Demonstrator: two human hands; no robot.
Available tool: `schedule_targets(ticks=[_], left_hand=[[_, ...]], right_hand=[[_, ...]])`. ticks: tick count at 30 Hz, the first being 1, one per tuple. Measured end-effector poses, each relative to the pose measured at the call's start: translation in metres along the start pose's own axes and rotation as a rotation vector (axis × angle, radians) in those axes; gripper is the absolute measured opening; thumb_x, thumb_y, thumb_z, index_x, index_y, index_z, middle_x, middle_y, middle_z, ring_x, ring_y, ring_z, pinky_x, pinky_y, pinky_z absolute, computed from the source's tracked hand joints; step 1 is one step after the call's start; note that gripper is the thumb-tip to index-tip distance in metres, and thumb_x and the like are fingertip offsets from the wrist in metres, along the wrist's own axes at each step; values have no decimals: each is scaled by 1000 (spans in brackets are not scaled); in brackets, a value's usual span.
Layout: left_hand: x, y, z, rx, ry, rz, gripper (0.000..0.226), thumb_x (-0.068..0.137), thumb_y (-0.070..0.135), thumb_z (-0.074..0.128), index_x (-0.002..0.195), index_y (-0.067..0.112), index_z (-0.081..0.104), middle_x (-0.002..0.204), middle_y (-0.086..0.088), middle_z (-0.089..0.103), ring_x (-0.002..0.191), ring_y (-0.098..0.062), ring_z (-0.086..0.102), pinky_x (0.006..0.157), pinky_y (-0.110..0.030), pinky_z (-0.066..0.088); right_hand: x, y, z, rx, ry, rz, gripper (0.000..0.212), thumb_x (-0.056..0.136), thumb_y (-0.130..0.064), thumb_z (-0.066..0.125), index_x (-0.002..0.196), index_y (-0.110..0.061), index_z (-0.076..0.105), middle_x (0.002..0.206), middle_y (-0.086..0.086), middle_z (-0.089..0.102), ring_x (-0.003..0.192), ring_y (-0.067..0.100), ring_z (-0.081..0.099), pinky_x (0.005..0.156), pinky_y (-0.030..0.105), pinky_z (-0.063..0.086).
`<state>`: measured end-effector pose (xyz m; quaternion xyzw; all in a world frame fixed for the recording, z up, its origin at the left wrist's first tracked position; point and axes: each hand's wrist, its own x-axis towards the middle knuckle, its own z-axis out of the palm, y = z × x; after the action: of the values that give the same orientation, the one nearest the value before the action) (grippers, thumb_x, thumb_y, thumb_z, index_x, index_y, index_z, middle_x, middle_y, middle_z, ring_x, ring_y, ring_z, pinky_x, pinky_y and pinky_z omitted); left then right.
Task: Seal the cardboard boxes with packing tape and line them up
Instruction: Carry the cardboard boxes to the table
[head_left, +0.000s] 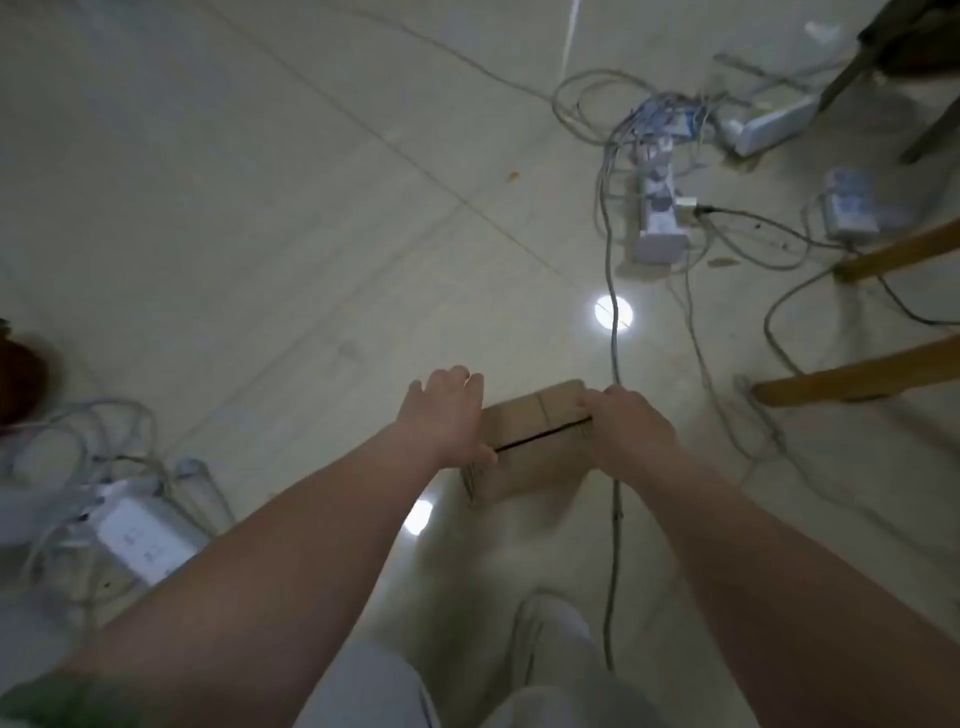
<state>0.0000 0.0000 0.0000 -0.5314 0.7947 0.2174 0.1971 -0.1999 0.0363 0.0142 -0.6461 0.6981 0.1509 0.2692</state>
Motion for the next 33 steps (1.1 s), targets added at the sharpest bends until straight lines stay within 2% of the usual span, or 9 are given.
schedule_targets(ticks=[4, 9, 14, 16, 19, 25, 29, 31, 33], left_hand=[[31, 15, 58, 141, -67, -38, 111, 64, 68, 71, 143, 8, 20, 142, -7, 31, 131, -27, 30, 107, -46, 28], [54, 26, 108, 243, -35, -51, 133, 50, 76, 71, 145, 5, 11, 137, -13, 25, 125, -30, 30, 101, -45, 34], [65, 33, 126, 206, -93, -84, 146, 53, 78, 70, 149, 8, -17, 154, -22, -7, 142, -44, -1, 113, -54, 17], [66, 34, 128, 164, -93, -102, 142, 57, 70, 72, 149, 12, -18, 152, -23, -4, 141, -44, 1, 111, -56, 18], [70, 33, 127, 99, -51, -95, 132, 56, 59, 73, 149, 16, -11, 140, -17, 15, 131, -36, 20, 105, -55, 27], [57, 19, 77, -457, -49, -360, 121, 49, 61, 77, 145, 27, 12, 133, -14, 29, 125, -35, 30, 99, -49, 38], [25, 5, 11, -1031, -87, -481, 108, 33, 63, 82, 128, 32, 42, 120, -1, 56, 107, -24, 57, 87, -39, 53], [-1, 7, -36, -1246, -119, -471, 94, 46, 52, 86, 127, 26, 46, 114, 0, 63, 96, -21, 65, 76, -33, 57], [-26, 11, -85, -1329, -137, -435, 68, 67, 40, 81, 124, 21, 48, 104, 1, 63, 85, -17, 64, 53, -20, 52]], right_hand=[[23, 18, 51, -61, -42, 111, 38, 91, -15, 46, 129, -16, 46, 116, 7, 47, 115, 26, 46, 85, 36, 45], [37, 38, 87, -128, -29, 148, 27, 91, -10, 47, 117, -13, 50, 117, 7, 49, 112, 25, 47, 80, 32, 42], [44, 49, 104, -27, -39, 162, 30, 92, -12, 47, 122, -14, 47, 118, 9, 48, 111, 26, 50, 78, 33, 41], [45, 51, 107, 26, -18, 168, 33, 91, -12, 48, 124, -14, 47, 117, 8, 48, 110, 27, 51, 77, 32, 40], [46, 55, 105, 94, 25, 170, 32, 91, -15, 48, 124, -15, 47, 115, 8, 50, 108, 27, 53, 80, 34, 45], [30, 45, 66, 433, 87, 289, 58, 92, -32, 56, 143, -12, 36, 136, 11, 50, 124, 28, 49, 96, 36, 43], [1, 19, 11, 601, 91, 315, 62, 93, -39, 55, 145, -15, 35, 136, 9, 52, 120, 26, 52, 87, 31, 42], [-17, 6, -27, 689, 107, 306, 58, 93, -39, 54, 143, -15, 38, 129, 7, 55, 107, 24, 55, 78, 27, 40], [-37, -6, -70, 756, 133, 292, 54, 92, -38, 54, 139, -15, 41, 117, 4, 58, 95, 20, 54, 75, 28, 41]])
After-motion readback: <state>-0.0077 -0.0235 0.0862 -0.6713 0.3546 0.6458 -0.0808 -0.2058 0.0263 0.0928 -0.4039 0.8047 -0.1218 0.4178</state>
